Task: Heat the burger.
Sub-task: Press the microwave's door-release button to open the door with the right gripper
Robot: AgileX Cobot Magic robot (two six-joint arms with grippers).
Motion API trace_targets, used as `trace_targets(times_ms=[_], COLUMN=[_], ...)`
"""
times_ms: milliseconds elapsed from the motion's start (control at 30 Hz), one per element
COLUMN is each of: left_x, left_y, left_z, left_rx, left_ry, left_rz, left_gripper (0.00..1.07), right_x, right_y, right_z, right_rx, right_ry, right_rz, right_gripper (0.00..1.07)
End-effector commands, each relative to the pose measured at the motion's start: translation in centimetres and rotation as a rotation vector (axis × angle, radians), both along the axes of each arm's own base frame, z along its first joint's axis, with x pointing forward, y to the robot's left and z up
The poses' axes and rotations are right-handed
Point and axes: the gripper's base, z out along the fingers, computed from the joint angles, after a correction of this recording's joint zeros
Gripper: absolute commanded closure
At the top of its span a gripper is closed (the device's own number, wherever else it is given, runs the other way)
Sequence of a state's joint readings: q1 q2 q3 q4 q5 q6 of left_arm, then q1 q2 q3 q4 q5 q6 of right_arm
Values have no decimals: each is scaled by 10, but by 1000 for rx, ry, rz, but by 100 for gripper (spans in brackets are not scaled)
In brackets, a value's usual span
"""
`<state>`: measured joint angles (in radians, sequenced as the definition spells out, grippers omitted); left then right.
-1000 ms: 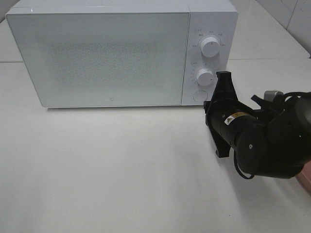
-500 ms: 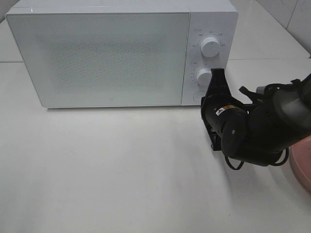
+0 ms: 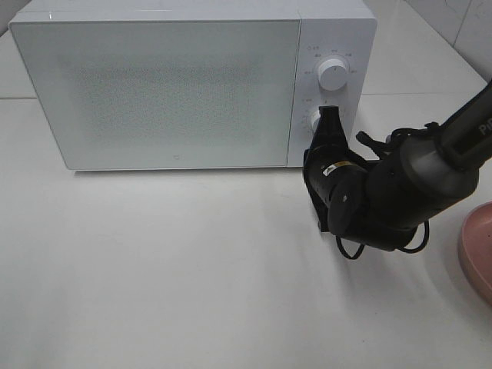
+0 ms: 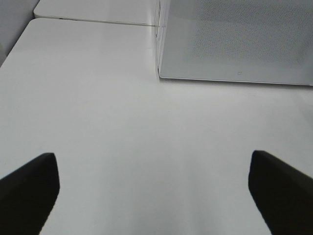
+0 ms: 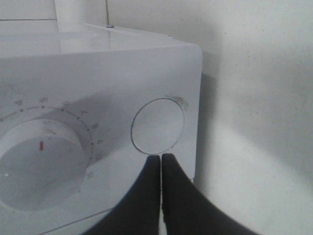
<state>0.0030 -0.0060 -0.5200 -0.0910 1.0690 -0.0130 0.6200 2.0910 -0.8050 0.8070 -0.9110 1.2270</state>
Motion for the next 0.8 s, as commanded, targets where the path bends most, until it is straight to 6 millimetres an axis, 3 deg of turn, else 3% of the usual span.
trace_targets(times_ms=[33, 300, 533, 800], left_x=[-2, -2, -2, -2], left_y=[0, 0, 0, 0], left_z=[-1, -1, -1, -1], left_rx=[3, 3, 3, 3], left_ry=[-12, -12, -12, -12], left_rz=[0, 0, 0, 0], left_gripper=[9, 9, 9, 9], right_x=[4, 11, 17, 17], right_y=[2, 5, -7, -7], right_z=[-6, -7, -9, -10], right_rx=[-15, -6, -12, -14], right_ry=[19, 7, -1, -1], right_rz=[-4, -17, -63, -67], right_gripper=[107, 107, 107, 107])
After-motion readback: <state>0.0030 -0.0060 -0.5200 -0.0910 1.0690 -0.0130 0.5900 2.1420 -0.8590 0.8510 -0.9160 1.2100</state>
